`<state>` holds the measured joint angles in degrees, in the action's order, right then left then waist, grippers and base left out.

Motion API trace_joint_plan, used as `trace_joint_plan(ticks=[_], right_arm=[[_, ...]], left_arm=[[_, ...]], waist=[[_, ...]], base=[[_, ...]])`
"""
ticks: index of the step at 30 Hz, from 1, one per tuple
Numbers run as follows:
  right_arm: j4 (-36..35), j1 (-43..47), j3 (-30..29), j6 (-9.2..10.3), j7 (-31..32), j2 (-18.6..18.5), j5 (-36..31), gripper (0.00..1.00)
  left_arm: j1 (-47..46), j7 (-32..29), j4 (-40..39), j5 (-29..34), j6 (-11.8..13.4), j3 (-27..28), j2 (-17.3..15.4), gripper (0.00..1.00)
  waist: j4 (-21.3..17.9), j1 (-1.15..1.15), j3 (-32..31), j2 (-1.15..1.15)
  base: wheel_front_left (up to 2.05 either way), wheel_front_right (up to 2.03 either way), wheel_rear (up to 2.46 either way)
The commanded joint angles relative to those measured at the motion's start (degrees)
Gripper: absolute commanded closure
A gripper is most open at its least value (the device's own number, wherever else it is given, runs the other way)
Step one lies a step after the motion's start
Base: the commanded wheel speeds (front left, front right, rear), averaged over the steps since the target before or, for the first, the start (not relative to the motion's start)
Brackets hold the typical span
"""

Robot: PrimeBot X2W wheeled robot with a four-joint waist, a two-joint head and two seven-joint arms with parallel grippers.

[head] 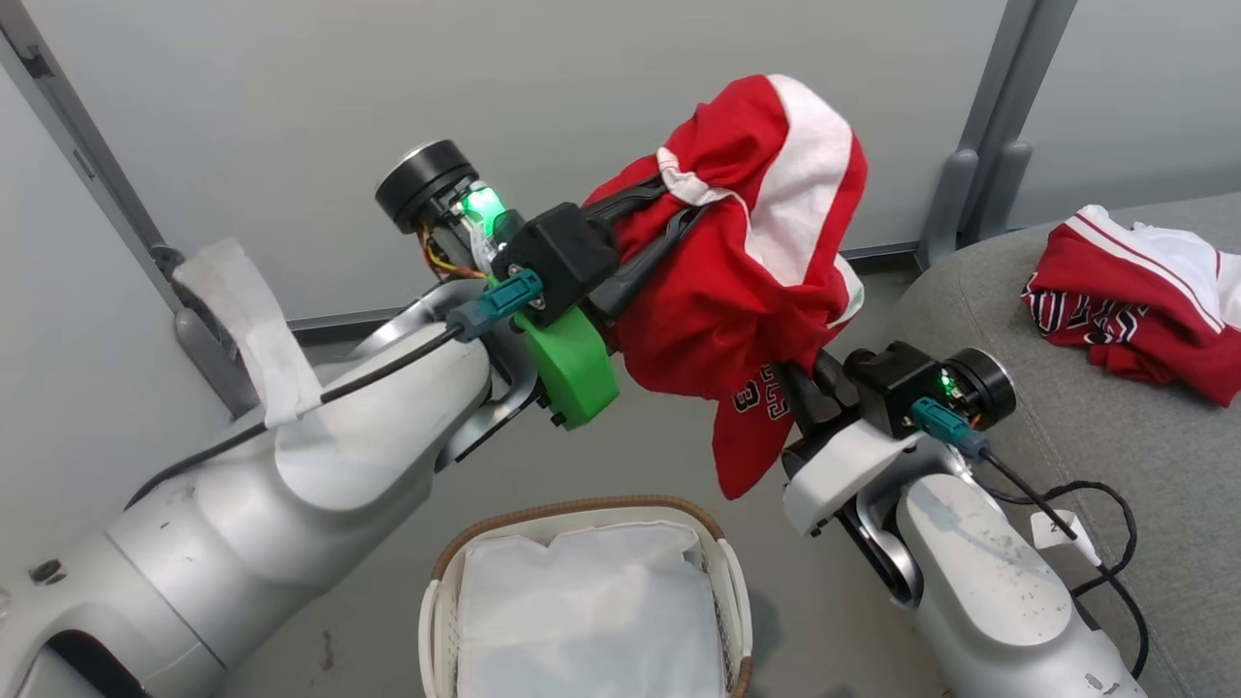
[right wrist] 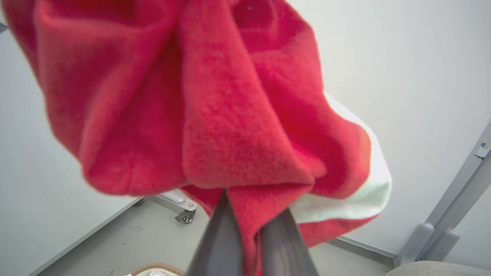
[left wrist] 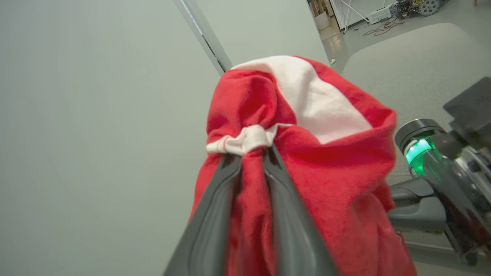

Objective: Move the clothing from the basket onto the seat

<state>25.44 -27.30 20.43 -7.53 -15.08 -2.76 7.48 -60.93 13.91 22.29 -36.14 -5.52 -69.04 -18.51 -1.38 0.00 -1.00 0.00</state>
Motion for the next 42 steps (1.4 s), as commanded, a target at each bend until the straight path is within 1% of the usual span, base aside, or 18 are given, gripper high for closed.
trace_joint_plan(ticks=[1,5,9,15,18,21,25,31,34,38,42], right_arm=[[0.14,0.53,-0.80,0.08,-0.13,-0.23,-0.64,1.00],[0.05,0.13,-3.07,0.08,-0.13,-0.22,-1.51,1.00],[-0.35,0.09,-5.18,0.08,-0.13,-0.22,-2.65,1.00],[-0.84,0.91,-6.98,0.08,-0.13,-0.21,-4.26,1.00],[-0.92,1.06,-7.59,0.08,-0.13,-0.21,-4.73,1.00],[-1.18,1.50,-8.33,0.07,-0.13,-0.22,-5.01,1.00],[-1.40,2.16,-9.34,0.08,-0.13,-0.22,-5.35,1.00],[-1.52,1.68,-10.25,0.07,-0.13,-0.21,-5.53,1.00],[-1.46,1.05,-10.44,0.08,-0.13,-0.22,-5.66,1.00],[-1.41,0.33,-10.26,0.08,-0.13,-0.22,-5.97,1.00],[-1.54,-0.72,-10.77,0.07,-0.13,-0.21,-7.38,1.00]], left_arm=[[1.98,0.44,0.63,-0.88,0.74,0.55,-0.33,0.00],[6.06,1.05,2.07,-1.90,1.85,1.91,-0.40,0.00],[11.05,1.29,2.89,-1.89,3.15,3.90,0.37,0.00],[20.21,1.22,1.65,-0.08,3.66,10.17,1.82,0.00],[25.56,1.22,0.45,0.96,4.06,14.90,3.35,0.00],[30.84,1.22,-0.15,2.66,3.65,18.78,4.84,0.00],[36.38,1.23,0.24,4.89,1.96,22.85,7.07,0.00],[40.34,1.23,1.32,9.29,0.05,26.61,8.64,0.00],[41.27,1.23,1.60,11.02,-0.50,28.30,9.29,0.00],[42.91,1.24,1.83,13.18,-0.96,30.74,10.11,0.00],[44.00,1.24,1.70,14.44,-1.40,32.44,11.21,0.00]], waist=[[-0.08,0.00,0.14,0.00],[-0.09,0.00,0.44,0.00],[0.04,0.00,0.79,0.00],[0.02,0.00,1.32,0.00],[-0.16,0.00,1.54,0.00],[-0.28,0.00,1.66,0.00],[-0.44,0.00,1.76,0.00],[-0.69,0.00,2.03,0.00],[-0.92,0.00,2.22,0.00],[-2.36,0.00,2.59,0.00],[-5.46,0.00,3.42,0.00]], base=[[0.00,0.00,0.00],[0.00,0.00,0.00],[0.00,0.00,0.00],[0.00,0.00,0.00],[0.00,0.00,0.00],[0.00,0.00,0.00],[0.00,0.00,0.00],[0.00,0.00,0.00],[0.00,0.00,0.00],[0.00,0.00,0.00],[0.00,0.00,0.00]])
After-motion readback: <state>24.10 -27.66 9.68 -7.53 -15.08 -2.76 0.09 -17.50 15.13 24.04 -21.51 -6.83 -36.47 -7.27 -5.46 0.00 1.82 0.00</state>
